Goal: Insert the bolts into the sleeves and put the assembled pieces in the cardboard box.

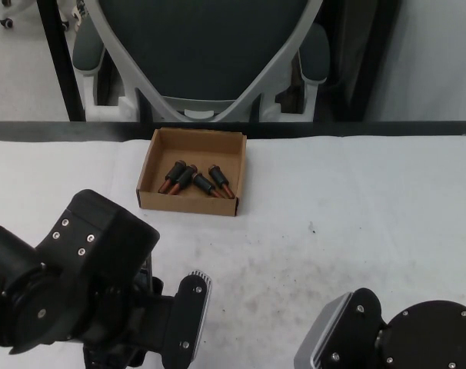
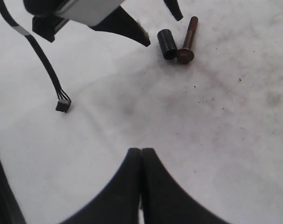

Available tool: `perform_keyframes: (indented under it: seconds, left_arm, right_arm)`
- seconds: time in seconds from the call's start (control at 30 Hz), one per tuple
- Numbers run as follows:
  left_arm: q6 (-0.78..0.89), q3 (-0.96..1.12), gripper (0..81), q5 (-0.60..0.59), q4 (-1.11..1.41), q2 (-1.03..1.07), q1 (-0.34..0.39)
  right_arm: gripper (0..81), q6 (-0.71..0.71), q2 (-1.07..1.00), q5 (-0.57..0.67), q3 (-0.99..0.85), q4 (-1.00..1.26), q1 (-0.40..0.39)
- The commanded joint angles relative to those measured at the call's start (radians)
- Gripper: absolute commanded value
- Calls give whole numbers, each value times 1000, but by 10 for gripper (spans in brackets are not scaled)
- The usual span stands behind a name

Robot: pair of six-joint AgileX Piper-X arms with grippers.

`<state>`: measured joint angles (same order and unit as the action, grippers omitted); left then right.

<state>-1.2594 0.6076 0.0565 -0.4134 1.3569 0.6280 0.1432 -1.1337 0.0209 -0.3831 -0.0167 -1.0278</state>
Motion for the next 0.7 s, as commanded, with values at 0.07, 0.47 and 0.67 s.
perform_keyframes:
  seconds: [0.07,0.47,0.67]
  left_arm:
    - [7,19,405,12,31,-11,-1]
    - [98,19,405,37,45,-13,-1]
    - [186,19,405,93,108,-16,-1]
  right_arm:
    - [2,8,9,-10,-1,8,-3]
    - [2,8,9,-10,-1,8,-3]
    - [2,8,9,-10,-1,8,-3]
